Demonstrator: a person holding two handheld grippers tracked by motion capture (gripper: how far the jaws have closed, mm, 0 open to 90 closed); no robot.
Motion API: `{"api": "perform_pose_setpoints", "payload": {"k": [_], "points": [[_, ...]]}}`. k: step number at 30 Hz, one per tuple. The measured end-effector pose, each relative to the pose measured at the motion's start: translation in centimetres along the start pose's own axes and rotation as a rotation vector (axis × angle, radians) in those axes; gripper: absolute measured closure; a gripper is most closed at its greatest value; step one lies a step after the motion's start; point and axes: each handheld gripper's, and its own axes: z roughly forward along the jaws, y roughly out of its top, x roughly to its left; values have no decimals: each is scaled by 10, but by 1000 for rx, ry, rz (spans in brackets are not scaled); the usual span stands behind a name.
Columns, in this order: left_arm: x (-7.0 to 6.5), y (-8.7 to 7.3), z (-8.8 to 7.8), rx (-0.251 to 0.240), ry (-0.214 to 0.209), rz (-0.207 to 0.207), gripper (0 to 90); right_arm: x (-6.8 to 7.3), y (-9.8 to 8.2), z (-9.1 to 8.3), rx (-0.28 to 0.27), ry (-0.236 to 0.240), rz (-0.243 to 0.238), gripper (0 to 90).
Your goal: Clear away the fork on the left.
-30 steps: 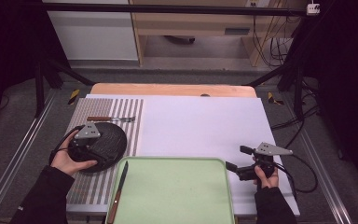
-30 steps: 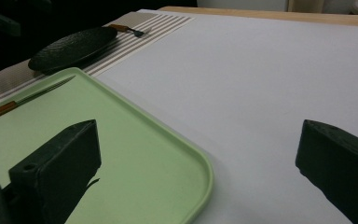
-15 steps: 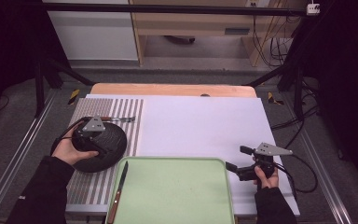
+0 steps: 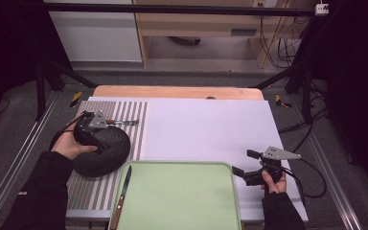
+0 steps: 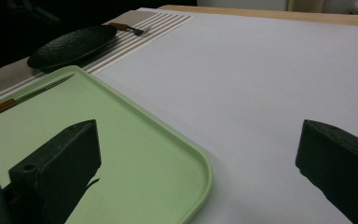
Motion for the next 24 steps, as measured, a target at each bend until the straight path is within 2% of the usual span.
{"api": "perform_pose_setpoints", "payload": {"k": [8, 14, 19, 24], "points": [[13, -1, 10, 43, 44, 46, 26, 0, 0, 0, 0, -2, -2, 6], [21, -6, 19, 75, 71, 96, 33, 0, 0, 1, 2, -1, 2, 6], [30, -11, 26, 86, 101, 112, 33, 0, -1, 1, 3, -2, 2, 6], [39, -13, 30, 127, 142, 141, 33, 0, -1, 1, 3, -5, 0, 6]]}}
